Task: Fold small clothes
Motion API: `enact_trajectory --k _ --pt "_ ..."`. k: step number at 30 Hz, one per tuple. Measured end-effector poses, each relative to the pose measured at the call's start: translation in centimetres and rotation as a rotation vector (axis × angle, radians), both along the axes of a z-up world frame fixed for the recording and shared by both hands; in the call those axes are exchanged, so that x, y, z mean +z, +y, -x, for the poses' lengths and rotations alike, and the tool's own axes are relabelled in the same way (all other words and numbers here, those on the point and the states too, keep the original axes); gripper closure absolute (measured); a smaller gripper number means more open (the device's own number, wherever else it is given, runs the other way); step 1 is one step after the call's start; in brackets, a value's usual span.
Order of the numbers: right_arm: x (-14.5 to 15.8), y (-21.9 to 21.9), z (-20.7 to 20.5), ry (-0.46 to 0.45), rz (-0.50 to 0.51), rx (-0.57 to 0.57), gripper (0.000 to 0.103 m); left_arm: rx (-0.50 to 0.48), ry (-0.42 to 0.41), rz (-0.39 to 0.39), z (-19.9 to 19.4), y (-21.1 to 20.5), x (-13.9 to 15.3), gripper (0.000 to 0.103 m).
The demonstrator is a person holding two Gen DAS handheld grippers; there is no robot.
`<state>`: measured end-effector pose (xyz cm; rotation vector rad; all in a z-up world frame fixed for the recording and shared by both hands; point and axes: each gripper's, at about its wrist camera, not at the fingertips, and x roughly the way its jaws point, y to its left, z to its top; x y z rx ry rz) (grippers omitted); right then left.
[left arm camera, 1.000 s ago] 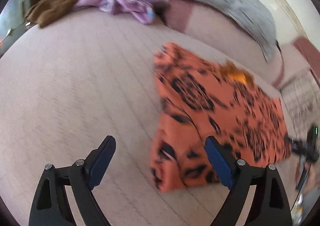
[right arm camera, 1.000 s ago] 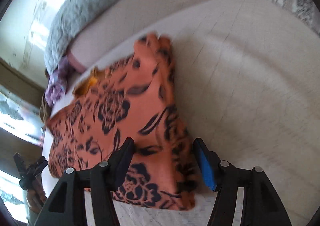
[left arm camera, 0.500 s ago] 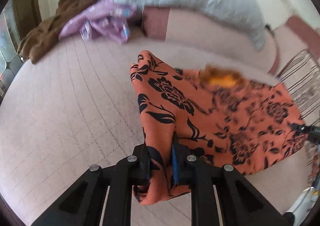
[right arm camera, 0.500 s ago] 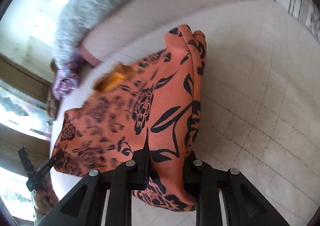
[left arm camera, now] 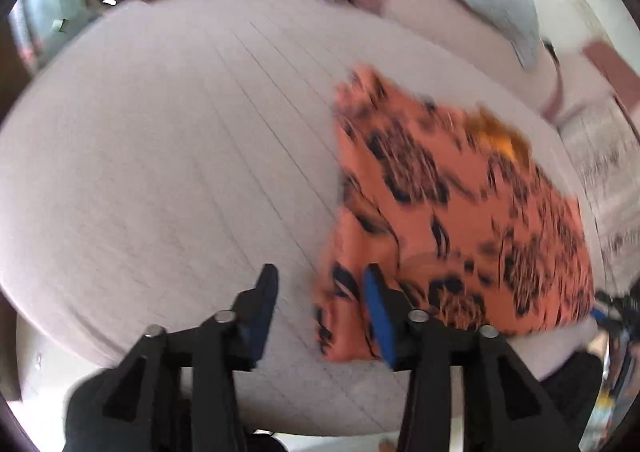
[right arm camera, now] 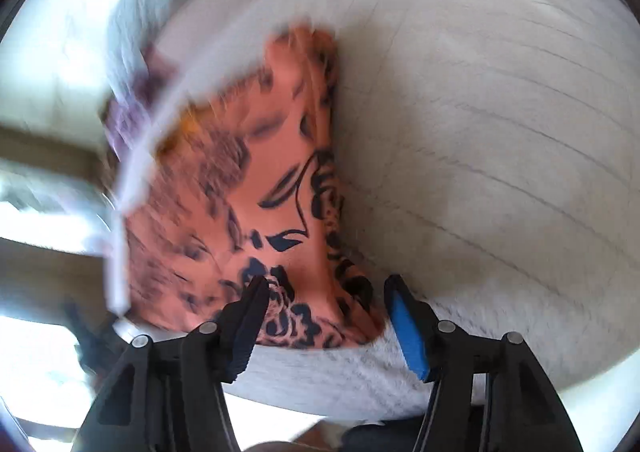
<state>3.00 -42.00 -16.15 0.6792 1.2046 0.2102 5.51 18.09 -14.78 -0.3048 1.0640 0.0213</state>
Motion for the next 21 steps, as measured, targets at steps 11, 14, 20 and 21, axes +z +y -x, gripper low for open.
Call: enact_trajectory --k 11,14,20,21 --pt "6.7 2.4 -7.0 -0.231 0.231 0.031 0.038 -0.072 -0.04 -0.057 -5.2 -2.4 2.2 0.042" --pt "6.0 3.2 -9.8 -0.234 0.301 0.044 0.038 -0.082 -0.043 -0.057 -6.2 -2.7 1.8 0.042" --pt "3.8 3.7 -12.1 -0.205 0.274 0.042 0.038 -0.083 -0.031 -0.041 -9.3 -2.8 1.1 0.042" --pt "3.5 3.6 -12.2 -0.204 0.276 0.047 0.038 -0.086 -0.023 -0.044 -10.0 -2.8 0.9 0.042"
